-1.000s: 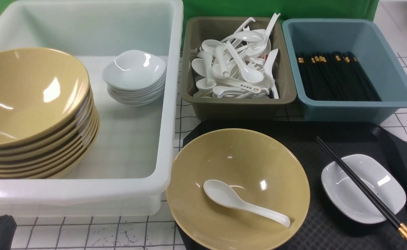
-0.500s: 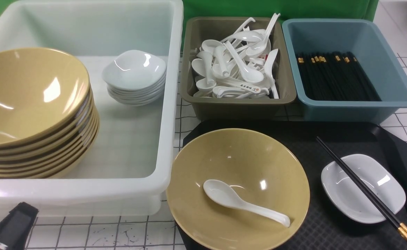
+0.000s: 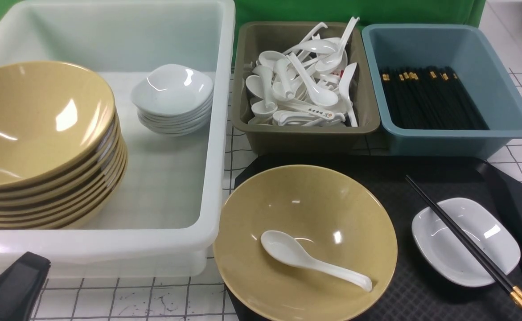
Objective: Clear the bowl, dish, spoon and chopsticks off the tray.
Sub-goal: Use the right arm to grab the chopsticks
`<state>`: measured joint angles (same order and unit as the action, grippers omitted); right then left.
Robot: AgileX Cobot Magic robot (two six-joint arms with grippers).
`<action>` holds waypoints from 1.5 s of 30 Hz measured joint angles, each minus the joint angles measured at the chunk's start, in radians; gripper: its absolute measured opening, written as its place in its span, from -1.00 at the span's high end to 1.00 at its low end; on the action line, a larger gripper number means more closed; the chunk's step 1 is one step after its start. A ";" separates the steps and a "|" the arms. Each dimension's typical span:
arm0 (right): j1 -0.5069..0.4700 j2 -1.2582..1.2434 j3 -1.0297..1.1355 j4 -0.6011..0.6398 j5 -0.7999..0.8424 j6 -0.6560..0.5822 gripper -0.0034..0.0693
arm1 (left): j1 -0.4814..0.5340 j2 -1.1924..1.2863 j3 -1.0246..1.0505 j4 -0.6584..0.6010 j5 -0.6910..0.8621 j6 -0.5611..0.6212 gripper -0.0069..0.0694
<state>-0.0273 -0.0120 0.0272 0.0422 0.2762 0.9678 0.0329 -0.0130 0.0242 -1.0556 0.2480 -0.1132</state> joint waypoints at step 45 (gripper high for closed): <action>0.238 1.369 -0.930 -0.006 0.697 -1.189 -0.49 | -0.756 1.454 -1.367 0.873 0.856 0.452 0.85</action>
<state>0.2106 1.3573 -0.9027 0.0366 0.9730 -0.2214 -0.7231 1.4411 -1.3430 -0.1828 1.1036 0.3389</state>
